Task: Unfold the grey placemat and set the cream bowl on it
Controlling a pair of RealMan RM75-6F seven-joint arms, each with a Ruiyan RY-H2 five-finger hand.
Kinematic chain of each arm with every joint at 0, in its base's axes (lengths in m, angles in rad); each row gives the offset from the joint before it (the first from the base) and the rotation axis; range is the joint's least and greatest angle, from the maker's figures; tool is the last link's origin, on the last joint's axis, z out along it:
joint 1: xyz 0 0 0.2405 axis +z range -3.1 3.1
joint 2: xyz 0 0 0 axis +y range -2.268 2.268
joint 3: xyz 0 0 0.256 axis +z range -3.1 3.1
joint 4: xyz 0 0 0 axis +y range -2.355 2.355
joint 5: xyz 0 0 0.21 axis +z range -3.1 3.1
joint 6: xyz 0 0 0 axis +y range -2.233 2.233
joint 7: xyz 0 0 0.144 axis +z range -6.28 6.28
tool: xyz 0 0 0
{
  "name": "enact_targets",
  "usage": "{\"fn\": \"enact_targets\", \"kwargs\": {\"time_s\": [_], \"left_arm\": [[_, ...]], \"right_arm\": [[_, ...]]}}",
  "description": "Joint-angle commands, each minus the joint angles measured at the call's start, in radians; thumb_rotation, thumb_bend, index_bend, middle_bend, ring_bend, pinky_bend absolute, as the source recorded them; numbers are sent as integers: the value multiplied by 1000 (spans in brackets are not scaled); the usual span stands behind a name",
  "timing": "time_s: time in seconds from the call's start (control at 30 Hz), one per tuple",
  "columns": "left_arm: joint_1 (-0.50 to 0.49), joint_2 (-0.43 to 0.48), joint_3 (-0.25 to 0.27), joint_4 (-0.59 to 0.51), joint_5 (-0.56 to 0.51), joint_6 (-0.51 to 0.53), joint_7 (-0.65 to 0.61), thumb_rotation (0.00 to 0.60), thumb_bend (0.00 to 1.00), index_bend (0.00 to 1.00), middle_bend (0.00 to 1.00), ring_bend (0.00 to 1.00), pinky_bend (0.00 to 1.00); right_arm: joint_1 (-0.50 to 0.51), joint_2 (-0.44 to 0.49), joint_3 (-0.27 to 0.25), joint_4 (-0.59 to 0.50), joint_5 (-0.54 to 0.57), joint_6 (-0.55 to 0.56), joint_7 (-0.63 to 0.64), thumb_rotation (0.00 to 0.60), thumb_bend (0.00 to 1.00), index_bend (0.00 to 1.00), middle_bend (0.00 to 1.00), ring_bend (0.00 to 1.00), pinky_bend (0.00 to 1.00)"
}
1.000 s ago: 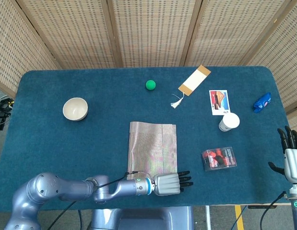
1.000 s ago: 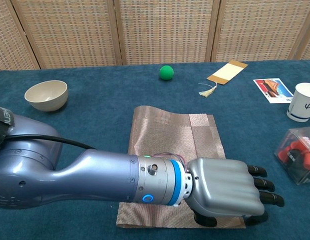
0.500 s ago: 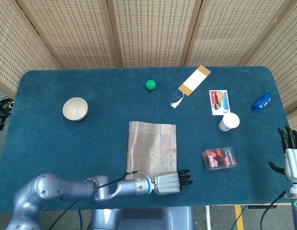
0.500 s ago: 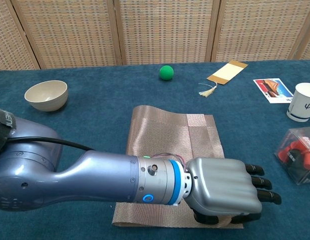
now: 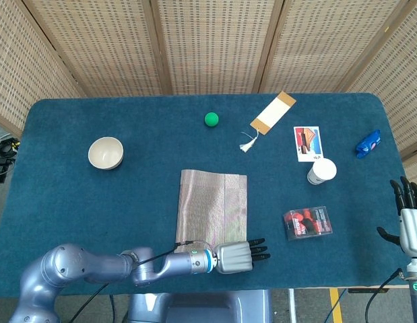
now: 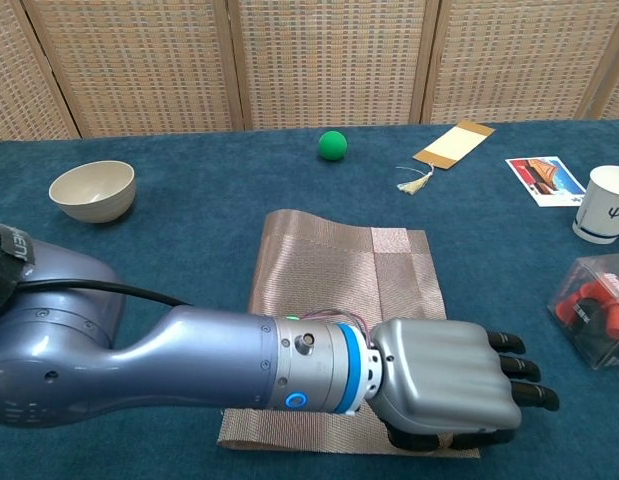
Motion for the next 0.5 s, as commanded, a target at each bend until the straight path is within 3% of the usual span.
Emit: {"fn": "enact_targets", "kwargs": {"time_s": [0.03, 0.33, 0.5], "left_arm": [[0, -7, 2, 5, 0, 4, 1, 600, 432, 567, 0, 0, 0], [5, -21, -1, 20, -7, 19, 9, 600, 431, 664, 0, 0, 0], [8, -12, -8, 10, -14, 28, 9, 600, 483, 705, 0, 0, 0]], "right_arm": [[0, 1, 1, -1, -1, 1, 3, 600, 0, 0, 0, 0, 0], [-1, 6, 1, -3, -4, 3, 11, 600, 0, 0, 0, 0, 0], [-1, 7, 0, -5, -5, 2, 13, 600, 0, 0, 0, 0, 0]]}}
